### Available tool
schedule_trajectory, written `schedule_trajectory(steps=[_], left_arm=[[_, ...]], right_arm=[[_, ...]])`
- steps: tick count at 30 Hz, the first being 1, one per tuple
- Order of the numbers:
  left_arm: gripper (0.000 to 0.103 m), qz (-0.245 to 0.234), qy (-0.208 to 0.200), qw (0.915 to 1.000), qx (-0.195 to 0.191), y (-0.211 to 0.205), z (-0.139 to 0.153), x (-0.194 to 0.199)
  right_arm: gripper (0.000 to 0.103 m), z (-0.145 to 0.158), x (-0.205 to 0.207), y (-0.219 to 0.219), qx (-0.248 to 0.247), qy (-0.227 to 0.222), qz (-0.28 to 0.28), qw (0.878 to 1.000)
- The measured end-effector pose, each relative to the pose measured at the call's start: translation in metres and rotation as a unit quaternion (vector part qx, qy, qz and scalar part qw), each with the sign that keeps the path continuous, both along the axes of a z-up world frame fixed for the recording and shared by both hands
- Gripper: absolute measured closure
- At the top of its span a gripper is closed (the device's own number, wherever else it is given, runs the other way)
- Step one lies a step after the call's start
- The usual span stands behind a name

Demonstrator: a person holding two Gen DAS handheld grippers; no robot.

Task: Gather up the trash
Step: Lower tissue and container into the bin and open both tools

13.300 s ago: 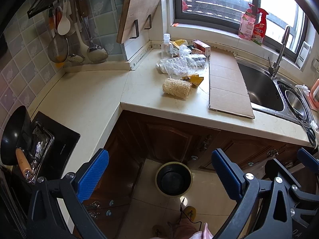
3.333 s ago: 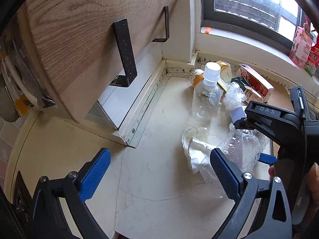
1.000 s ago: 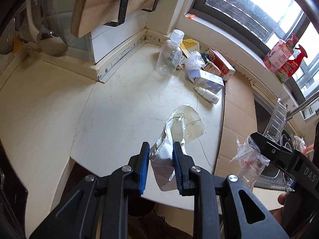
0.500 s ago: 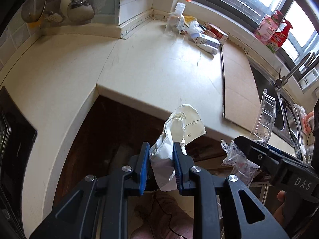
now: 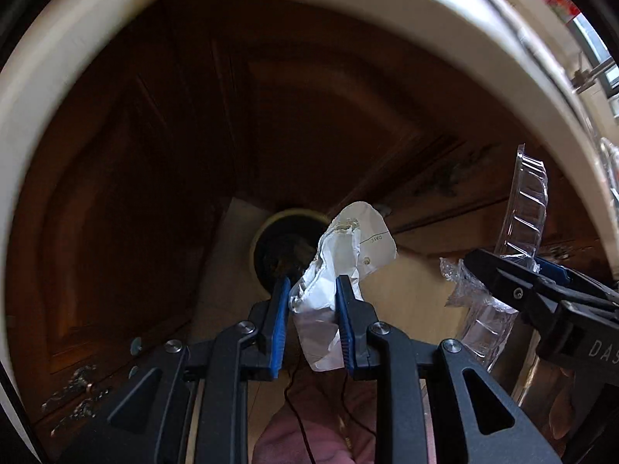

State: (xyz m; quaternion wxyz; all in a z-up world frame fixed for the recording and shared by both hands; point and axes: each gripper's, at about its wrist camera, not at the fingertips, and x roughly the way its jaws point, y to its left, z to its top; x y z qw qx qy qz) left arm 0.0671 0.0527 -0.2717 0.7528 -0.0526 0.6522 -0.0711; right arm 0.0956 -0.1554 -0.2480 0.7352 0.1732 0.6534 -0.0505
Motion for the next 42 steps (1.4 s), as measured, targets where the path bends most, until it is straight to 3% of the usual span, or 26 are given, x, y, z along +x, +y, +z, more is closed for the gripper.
schedule_trajectory(steps=[4, 7, 14, 21, 26, 29, 31, 35, 42], left_arm=[[0.082, 0.014, 0.019, 0.9997, 0.002, 0.007, -0.053, 0.003], [0.082, 0.033, 0.026, 0.9991, 0.0, 0.017, -0.087, 0.004], [0.08, 0.025, 0.012, 0.9996, 0.003, 0.019, -0.16, 0.012], [0.078, 0.014, 0.015, 0.9995, 0.023, 0.023, -0.241, 0.025], [0.072, -0.002, 0.031, 0.9993, 0.021, 0.024, -0.29, 0.021], [0.048, -0.026, 0.042, 0.9985, 0.025, 0.016, -0.31, 0.016], [0.038, -0.042, 0.036, 0.998, 0.029, 0.009, -0.316, 0.013], [0.035, -0.062, 0.038, 0.9962, 0.048, 0.0, -0.316, 0.01], [0.034, -0.036, 0.044, 0.9971, 0.051, 0.001, -0.298, 0.012]], right_arm=[[0.012, -0.059, 0.002, -0.002, 0.007, 0.017, -0.007, 1.0], [0.012, -0.089, 0.002, -0.001, 0.003, -0.005, -0.011, 1.0], [0.011, -0.143, 0.001, 0.008, -0.032, -0.143, 0.005, 0.989], [0.011, -0.23, -0.011, 0.033, -0.087, -0.214, 0.052, 0.972], [0.009, -0.296, -0.009, 0.034, -0.102, -0.195, 0.068, 0.973], [0.009, -0.327, -0.003, 0.029, -0.094, -0.157, 0.076, 0.98], [0.009, -0.338, -0.002, 0.026, -0.091, -0.134, 0.081, 0.983], [0.009, -0.336, -0.008, 0.024, -0.094, -0.137, 0.095, 0.982], [0.009, -0.309, -0.007, 0.029, -0.088, -0.137, 0.1, 0.982]])
